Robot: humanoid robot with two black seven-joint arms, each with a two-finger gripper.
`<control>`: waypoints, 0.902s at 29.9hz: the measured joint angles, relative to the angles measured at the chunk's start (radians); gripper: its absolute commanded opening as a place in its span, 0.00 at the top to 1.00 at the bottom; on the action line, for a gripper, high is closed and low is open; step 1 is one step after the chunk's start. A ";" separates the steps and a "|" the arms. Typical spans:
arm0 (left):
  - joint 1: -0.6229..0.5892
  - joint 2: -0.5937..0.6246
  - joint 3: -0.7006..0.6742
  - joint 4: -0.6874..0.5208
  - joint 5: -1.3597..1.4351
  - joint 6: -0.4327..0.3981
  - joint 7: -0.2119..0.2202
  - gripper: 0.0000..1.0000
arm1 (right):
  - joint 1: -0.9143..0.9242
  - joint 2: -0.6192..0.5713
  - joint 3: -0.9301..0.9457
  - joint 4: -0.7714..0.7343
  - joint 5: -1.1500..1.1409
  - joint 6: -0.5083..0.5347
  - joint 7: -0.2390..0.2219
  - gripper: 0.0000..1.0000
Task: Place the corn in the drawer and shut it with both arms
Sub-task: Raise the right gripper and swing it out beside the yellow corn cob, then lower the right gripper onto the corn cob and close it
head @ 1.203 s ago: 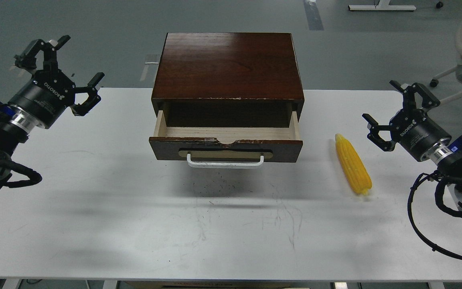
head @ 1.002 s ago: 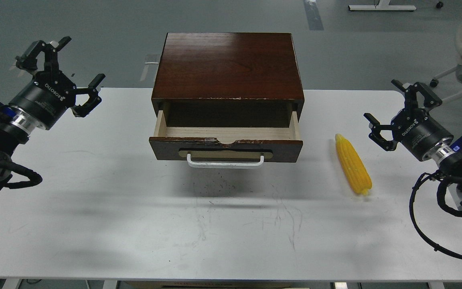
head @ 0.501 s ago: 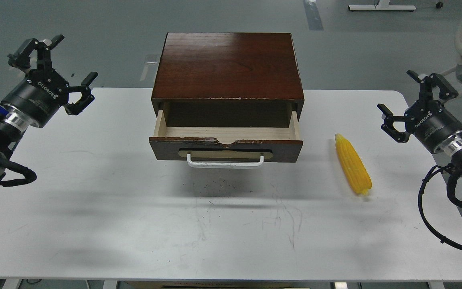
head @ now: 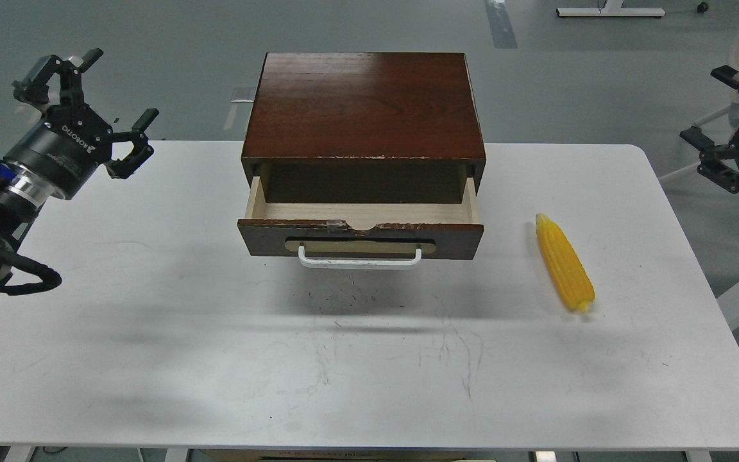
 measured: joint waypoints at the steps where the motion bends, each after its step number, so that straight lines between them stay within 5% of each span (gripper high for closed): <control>1: 0.000 -0.001 0.000 0.000 0.000 0.000 0.000 0.00 | 0.008 -0.008 0.000 0.012 -0.059 0.000 0.002 0.00; 15: -0.008 -0.013 0.002 -0.011 0.035 0.000 0.000 0.00 | 0.062 0.023 -0.140 0.078 -0.822 -0.004 0.033 0.00; 27: -0.015 -0.030 0.002 -0.011 0.037 0.000 0.000 0.00 | 0.107 0.173 -0.326 -0.054 -0.921 -0.085 0.038 0.00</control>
